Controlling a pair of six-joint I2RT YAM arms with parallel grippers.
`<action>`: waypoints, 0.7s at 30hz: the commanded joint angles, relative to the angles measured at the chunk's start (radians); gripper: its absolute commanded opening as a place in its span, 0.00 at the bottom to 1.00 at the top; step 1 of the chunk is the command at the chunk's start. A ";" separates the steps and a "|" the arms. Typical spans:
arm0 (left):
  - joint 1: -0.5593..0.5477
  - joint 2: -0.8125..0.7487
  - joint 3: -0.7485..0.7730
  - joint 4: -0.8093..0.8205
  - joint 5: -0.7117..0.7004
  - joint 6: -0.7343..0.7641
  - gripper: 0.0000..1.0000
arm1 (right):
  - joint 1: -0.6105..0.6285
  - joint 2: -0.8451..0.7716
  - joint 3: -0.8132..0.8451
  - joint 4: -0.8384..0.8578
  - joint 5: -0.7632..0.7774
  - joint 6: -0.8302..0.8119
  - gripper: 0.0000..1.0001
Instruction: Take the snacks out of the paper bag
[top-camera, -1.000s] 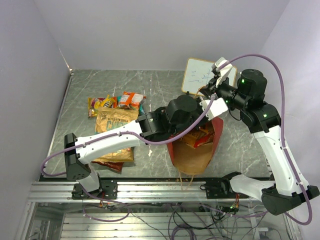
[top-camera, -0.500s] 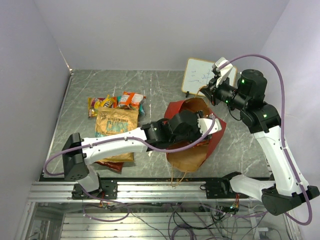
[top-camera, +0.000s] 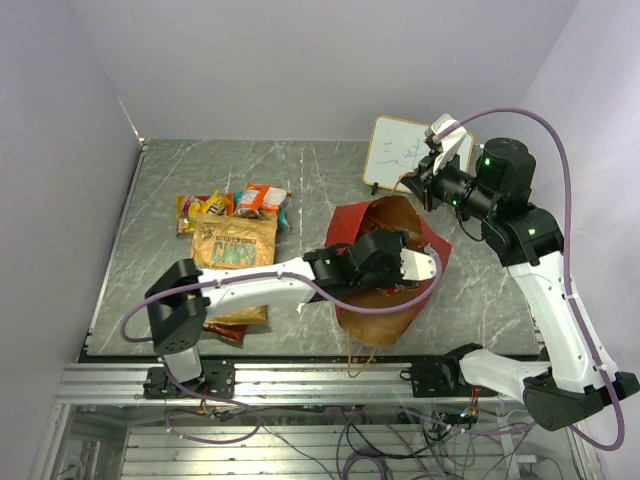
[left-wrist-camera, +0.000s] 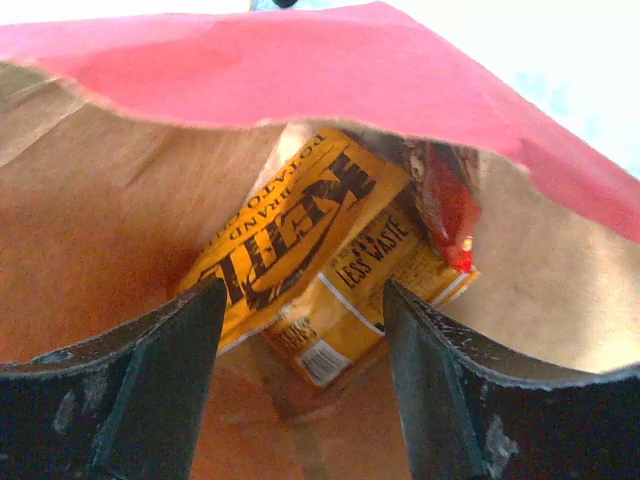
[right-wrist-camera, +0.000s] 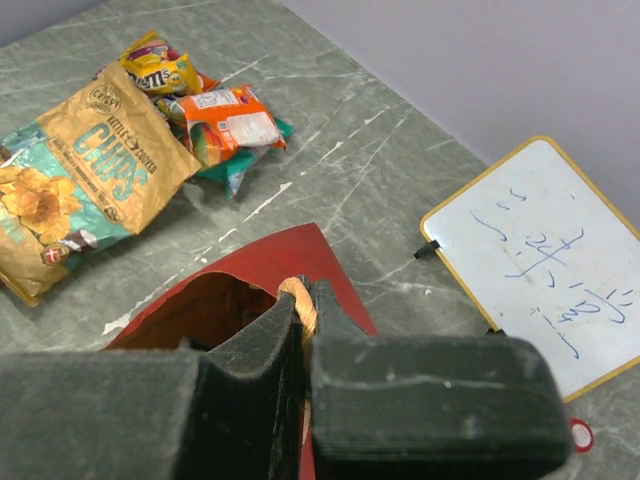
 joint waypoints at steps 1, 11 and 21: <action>0.029 0.082 0.086 0.035 0.042 0.064 0.73 | 0.000 -0.005 0.048 0.034 -0.003 -0.002 0.00; 0.054 0.062 0.020 0.064 0.107 0.067 0.73 | 0.000 -0.013 0.054 0.024 0.010 -0.004 0.00; 0.097 0.163 0.097 0.026 0.151 0.129 0.72 | 0.000 -0.008 0.079 0.014 0.010 -0.004 0.00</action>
